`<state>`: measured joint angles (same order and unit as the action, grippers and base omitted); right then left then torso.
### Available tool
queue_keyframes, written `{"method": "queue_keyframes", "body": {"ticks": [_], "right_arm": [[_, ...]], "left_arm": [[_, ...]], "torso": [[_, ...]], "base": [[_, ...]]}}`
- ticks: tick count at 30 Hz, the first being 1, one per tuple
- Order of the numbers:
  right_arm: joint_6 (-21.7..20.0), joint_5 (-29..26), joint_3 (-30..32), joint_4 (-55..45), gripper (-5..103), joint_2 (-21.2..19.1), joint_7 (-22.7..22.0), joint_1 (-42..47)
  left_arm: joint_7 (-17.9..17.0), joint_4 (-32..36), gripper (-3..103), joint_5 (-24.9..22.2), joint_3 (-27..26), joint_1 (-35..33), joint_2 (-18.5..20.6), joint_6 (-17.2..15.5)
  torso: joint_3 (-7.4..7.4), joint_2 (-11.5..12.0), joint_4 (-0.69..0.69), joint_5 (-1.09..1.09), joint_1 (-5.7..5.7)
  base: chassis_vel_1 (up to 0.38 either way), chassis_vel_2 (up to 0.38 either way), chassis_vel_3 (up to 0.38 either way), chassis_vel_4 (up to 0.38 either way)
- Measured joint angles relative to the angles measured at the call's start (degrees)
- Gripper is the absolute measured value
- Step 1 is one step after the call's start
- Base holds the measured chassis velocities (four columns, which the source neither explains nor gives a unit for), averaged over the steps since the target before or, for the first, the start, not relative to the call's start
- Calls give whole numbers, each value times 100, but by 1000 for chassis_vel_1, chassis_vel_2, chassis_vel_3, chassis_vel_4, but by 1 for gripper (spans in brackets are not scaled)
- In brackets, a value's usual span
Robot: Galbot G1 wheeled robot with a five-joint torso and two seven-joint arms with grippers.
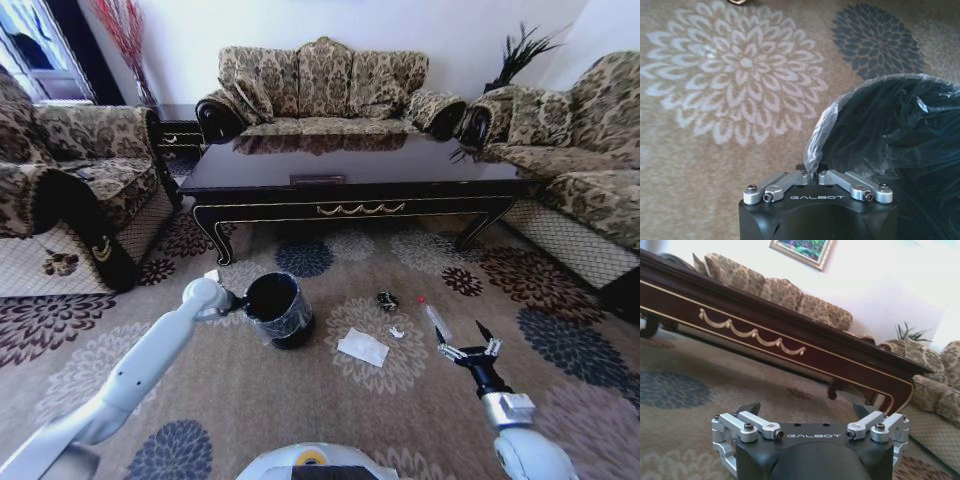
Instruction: Move to the front of the table and pick up the trash from the floor, then place it into the trash bin.
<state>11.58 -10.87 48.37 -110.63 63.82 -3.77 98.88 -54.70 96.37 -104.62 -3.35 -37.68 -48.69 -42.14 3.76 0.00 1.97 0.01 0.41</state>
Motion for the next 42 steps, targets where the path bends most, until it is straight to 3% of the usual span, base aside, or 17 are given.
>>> {"method": "queue_keyframes", "body": {"ticks": [1, 3, 6, 7, 11, 13, 16, 18, 20, 22, 26, 30, 36, 39, 42], "right_arm": [[-307, -19, -98, -82, 100, -151, -255, -53], [-411, -62, -138, -105, 100, -212, -316, -73], [-1444, -759, -417, -215, 100, -603, -776, -373], [-1444, -759, -417, -215, 100, -603, -776, -373], [-2740, -2089, -730, -188, 100, -1055, -1268, -1037], [-2970, -2345, -821, -111, 100, -1169, -1344, -1228], [-3683, -3217, -1158, 178, 100, -1496, -1460, -1853], [-3876, -3486, -1277, 279, 100, -1592, -1460, -2069], [-4486, -4027, -1614, 529, 100, -1832, -1449, -2670], [-4600, -4105, -1697, 595, 100, -1879, -1430, -2806], [-4940, -4207, -2624, 1698, 100, -2169, -1077, -4119], [-5094, -4160, -3196, 2466, 100, -2255, -813, -4770], [-5136, -3923, -3678, 3074, 100, -2294, -457, -5317], [-5093, -3574, -4350, 3800, 100, -2305, 58, -6059], [-5092, -3474, -4551, 4068, 100, -2288, 181, -6257]], "left_arm": [[-31, 244, 4, -52, -70, -139, 177, 0], [-37, 342, 4, -70, -83, -195, 246, 0], [-79, 906, 4, -111, -87, -536, 658, -1], [-79, 906, 4, -111, -87, -536, 658, -1], [-142, 1243, 4, -153, -86, -814, 853, -2], [-162, 1274, 4, -153, -102, -879, 863, -2], [-208, 1311, 4, -149, -188, -1063, 869, -2], [-213, 1324, 4, -149, -217, -1113, 875, -2], [-241, 1362, 4, -153, -269, -1201, 888, -2], [-249, 1372, 4, -163, -277, -1212, 889, -2], [-361, 1457, 4, -311, -314, -1224, 888, -1], [-398, 1506, 4, -416, -319, -1207, 926, 0], [-420, 1526, 4, -487, -370, -1202, 967, 0], [-420, 1521, 4, -563, -494, -1268, 1017, 2], [-421, 1513, 4, -588, -543, -1275, 1027, 2]], "torso": [[0, 0, -2, -1, 0], [-1, 0, -3, -1, 0], [-1, 0, -2, 0, 0], [-1, 0, -2, 0, 0], [-1, 0, -1, -2, 0], [-1, 0, -2, -1, 0], [0, 0, -1, 0, 0], [0, 0, -1, 0, 0], [0, 0, -2, 0, 0], [0, 0, -3, 0, 0], [0, 0, -1, 1, 0], [1, 0, -1, 0, 0], [1, 0, -2, 0, 0], [0, 0, -2, -3, 0], [0, 0, -4, 0, 0]], "base": [[0, 0, 0, 0], [0, 0, 0, 0], [0, 0, 0, 0], [0, 0, 0, 0], [0, 0, 0, 0], [0, 0, 0, 0], [0, 0, 0, 0], [0, 0, 0, 0], [0, 0, 0, 0], [0, 0, 0, 0], [0, 0, 0, 0], [0, 0, 0, 0], [0, 0, 0, 0], [0, 0, 0, 0], [0, 0, 0, 0]]}}
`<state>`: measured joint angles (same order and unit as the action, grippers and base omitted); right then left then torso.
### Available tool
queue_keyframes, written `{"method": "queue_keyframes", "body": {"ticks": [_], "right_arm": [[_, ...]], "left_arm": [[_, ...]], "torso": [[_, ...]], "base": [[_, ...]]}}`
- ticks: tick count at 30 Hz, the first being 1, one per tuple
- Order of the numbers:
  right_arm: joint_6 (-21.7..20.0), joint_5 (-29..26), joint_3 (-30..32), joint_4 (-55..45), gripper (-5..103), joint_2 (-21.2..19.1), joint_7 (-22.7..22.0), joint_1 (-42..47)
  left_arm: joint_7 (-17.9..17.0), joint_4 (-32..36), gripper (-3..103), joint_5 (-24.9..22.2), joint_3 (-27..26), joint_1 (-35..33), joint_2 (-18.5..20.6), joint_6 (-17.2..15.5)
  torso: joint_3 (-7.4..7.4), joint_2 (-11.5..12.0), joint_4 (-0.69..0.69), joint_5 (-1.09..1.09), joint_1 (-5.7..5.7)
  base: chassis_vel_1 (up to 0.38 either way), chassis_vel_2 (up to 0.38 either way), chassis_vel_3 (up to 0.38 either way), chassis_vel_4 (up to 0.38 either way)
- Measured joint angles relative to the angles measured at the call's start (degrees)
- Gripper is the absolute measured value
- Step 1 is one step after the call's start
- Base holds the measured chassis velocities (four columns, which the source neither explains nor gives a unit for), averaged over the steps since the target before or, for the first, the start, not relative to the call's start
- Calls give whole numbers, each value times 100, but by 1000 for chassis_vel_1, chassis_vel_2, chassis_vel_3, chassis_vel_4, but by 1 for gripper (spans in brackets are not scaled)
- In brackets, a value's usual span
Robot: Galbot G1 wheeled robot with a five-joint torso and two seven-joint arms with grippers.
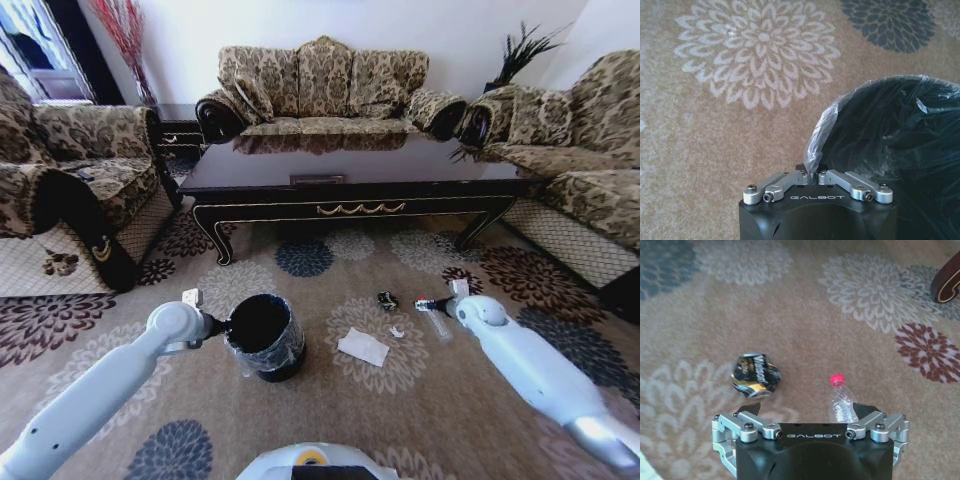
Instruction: Move to the front of the table and pick up the trash from the floor, then place it into the trash bin.
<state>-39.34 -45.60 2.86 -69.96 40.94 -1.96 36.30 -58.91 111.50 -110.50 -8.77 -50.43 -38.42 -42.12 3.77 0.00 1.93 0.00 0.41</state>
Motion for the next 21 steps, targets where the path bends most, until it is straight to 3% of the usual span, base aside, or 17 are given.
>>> {"method": "queue_keyframes", "body": {"ticks": [2, 6, 11, 21], "right_arm": [[0, 9, -11, 16, 100, 1, 9, -11], [119, 687, -423, 967, 100, 179, 478, -365], [321, 1110, -414, 1663, 100, 496, 628, -499], [596, 1380, -352, 2556, 100, 804, 811, -862]], "left_arm": [[0, 0, 4, -2, -3, 0, 1, 1], [7, 27, 4, -70, -35, -14, 45, 1], [9, 38, 4, -69, -47, -57, 79, 1], [14, 12, 4, -50, -18, 12, 95, 1]], "torso": [[0, 0, 0, 0, 0], [0, 0, 5, 0, 0], [0, 0, 2, 0, 0], [-1, 0, 2, -1, 0]], "base": [[0, 0, 0, 0], [0, 0, 0, 0], [0, 0, 0, 0], [0, 0, 0, 0]]}}
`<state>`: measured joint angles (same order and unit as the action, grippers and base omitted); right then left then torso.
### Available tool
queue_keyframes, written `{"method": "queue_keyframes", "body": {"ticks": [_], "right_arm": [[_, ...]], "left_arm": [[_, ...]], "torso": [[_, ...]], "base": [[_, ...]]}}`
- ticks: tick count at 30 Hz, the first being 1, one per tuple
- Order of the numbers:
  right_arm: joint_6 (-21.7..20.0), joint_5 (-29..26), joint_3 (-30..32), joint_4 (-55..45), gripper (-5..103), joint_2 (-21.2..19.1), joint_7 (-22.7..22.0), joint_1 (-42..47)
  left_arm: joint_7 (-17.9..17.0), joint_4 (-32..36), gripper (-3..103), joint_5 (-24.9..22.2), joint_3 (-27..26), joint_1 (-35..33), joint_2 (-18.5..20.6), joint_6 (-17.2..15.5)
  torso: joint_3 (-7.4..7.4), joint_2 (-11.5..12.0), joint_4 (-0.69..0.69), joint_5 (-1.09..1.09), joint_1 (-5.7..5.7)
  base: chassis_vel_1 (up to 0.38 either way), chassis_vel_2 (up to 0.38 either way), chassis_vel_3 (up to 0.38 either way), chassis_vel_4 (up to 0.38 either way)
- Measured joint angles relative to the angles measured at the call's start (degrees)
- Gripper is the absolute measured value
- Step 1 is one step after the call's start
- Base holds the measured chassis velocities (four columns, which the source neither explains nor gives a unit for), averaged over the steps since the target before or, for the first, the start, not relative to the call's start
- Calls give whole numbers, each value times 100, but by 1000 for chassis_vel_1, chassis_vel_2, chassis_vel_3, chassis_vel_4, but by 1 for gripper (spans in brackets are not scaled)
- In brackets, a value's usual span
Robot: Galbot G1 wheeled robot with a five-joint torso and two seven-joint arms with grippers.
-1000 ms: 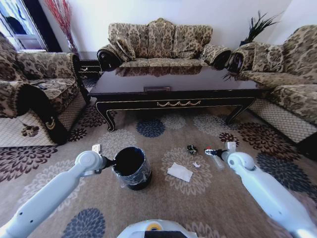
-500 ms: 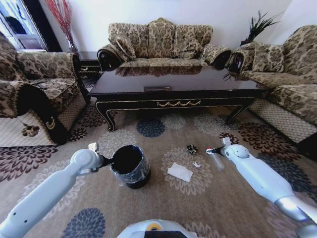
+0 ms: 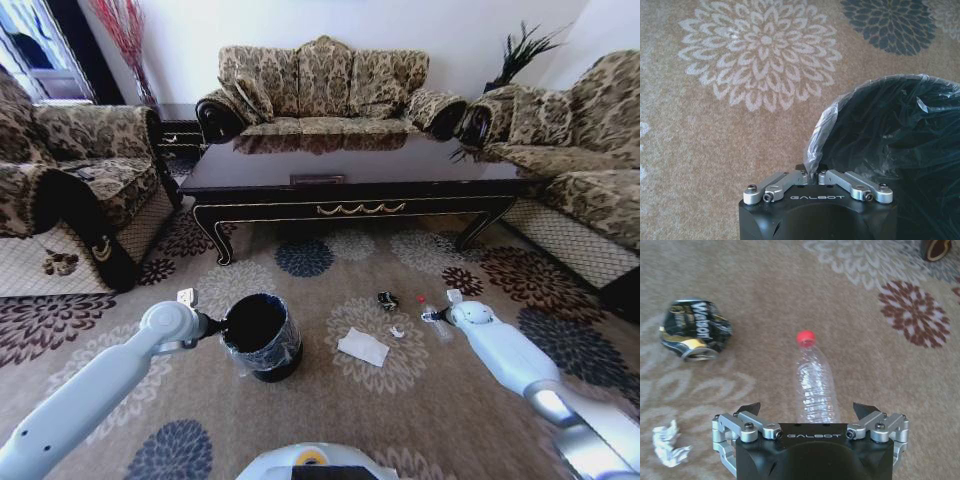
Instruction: Move to the front of the table and pick up the trash from the floor, then place it into the trash bin.
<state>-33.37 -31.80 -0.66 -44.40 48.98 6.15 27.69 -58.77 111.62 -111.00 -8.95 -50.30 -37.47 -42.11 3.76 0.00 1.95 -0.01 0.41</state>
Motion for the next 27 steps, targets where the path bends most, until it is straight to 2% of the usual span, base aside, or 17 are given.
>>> {"method": "queue_keyframes", "body": {"ticks": [6, 15, 27], "right_arm": [[282, 279, 20, 626, 100, 163, 260, -189], [435, 525, 54, 1095, 100, 312, 339, -353], [644, 1149, 472, 1759, 100, 651, 514, -500]], "left_arm": [[23, -56, 4, 16, 76, 51, 22, -2], [54, -72, 4, 9, 78, 87, 14, -2], [143, -73, 4, 10, 60, 46, 84, -3]], "torso": [[0, 0, 1, 1, 0], [0, 0, 1, 1, 0], [0, 0, 0, 1, -1]], "base": [[0, 0, 0, 0], [0, 0, 0, 0], [0, 0, 0, 0]]}}
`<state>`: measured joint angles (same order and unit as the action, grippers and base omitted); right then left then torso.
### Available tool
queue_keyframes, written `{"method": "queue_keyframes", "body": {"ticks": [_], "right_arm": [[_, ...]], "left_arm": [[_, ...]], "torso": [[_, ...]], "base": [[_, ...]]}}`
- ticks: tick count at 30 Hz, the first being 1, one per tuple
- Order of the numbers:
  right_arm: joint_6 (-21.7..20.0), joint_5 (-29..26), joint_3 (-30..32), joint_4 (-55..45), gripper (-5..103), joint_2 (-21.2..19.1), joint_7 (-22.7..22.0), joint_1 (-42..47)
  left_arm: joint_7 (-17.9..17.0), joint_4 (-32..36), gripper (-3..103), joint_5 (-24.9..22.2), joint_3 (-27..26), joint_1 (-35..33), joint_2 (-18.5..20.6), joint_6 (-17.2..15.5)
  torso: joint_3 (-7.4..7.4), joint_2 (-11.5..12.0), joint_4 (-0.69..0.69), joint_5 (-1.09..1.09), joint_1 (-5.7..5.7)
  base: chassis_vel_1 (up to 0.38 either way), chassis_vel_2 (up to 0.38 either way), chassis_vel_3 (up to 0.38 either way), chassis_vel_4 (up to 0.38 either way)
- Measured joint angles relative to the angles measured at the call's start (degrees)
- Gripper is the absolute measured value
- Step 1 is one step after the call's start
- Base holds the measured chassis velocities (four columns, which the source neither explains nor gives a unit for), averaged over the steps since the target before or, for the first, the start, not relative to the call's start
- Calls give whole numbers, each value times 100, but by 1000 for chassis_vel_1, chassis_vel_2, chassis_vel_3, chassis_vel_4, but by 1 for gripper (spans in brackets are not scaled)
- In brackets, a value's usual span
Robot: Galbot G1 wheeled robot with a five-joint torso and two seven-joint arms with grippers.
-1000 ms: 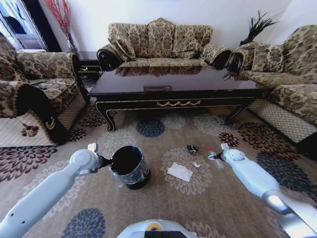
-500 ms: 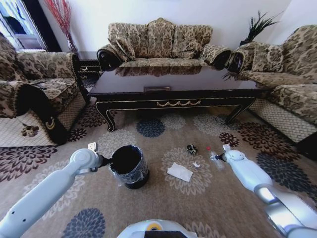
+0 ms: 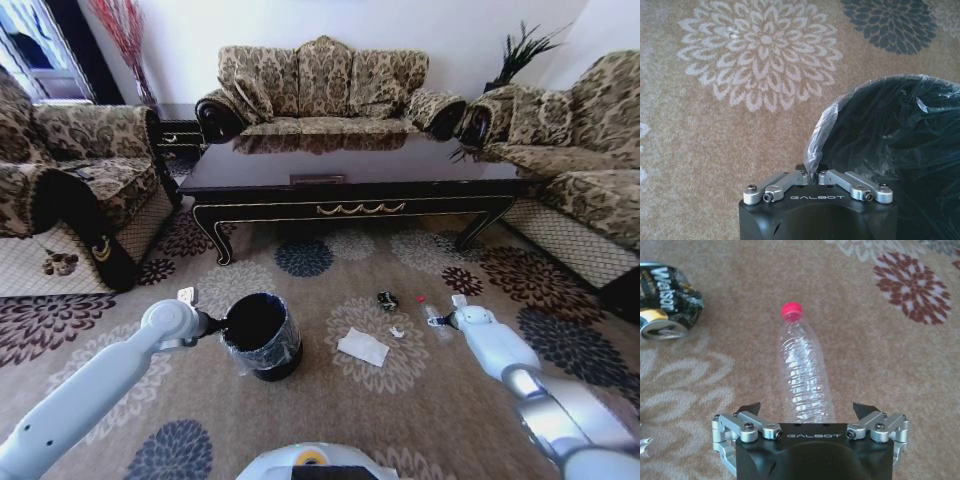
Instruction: Move to the front of the table and pick up the trash from the floor, then place it into the trash bin.
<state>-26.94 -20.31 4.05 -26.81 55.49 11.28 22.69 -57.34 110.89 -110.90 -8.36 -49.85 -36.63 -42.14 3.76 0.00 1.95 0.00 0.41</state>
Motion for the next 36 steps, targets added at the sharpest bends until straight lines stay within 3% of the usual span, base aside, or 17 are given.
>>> {"method": "queue_keyframes", "body": {"ticks": [10, 15, 17, 19, 26, 28, 32, 35, 36], "right_arm": [[346, 556, 292, 346, 103, 251, 85, 29], [512, 719, 422, 469, 89, 303, 120, 38], [551, 765, 458, 465, 78, 311, 125, 73], [562, 786, 478, 460, 78, 316, 126, 92], [561, 793, 555, 205, 45, 290, 112, 289], [543, 768, 555, 154, 45, 274, 105, 314], [394, 454, 514, -284, 34, 126, -2, 510], [251, -247, 396, -1206, 25, -223, -56, 845], [251, -247, 396, -1206, 25, -223, -56, 845]], "left_arm": [[54, 68, 4, 10, -264, -280, 63, 0], [107, 120, 4, 34, -444, -450, 109, 0], [137, 142, 4, 55, -518, -522, 119, 0], [143, 149, 4, 66, -534, -540, 124, 0], [150, 225, 4, 99, -586, -590, 128, 0], [150, 232, 4, 102, -595, -599, 128, 0], [150, 280, 4, 115, -624, -627, 128, 0], [150, 290, 4, 143, -388, -439, 169, 0], [150, 290, 4, 143, -388, -439, 169, 0]], "torso": [[0, 0, -1, 0, 0], [0, 0, 1, 0, 0], [0, 0, -1, -1, 0], [0, 0, 0, -1, 0], [0, 0, 0, -1, 0], [0, 0, 0, -1, 0], [0, 0, 0, 3, 0], [0, 0, 1, 0, 0], [0, 0, 1, 0, 0]], "base": [[0, 0, 0, 0], [0, 0, 0, 0], [0, 0, 0, 0], [0, 0, 0, 0], [0, 0, 0, 0], [0, 0, 0, 0], [0, 0, 0, 0], [0, 0, 0, 0], [0, 0, 0, 0]]}}
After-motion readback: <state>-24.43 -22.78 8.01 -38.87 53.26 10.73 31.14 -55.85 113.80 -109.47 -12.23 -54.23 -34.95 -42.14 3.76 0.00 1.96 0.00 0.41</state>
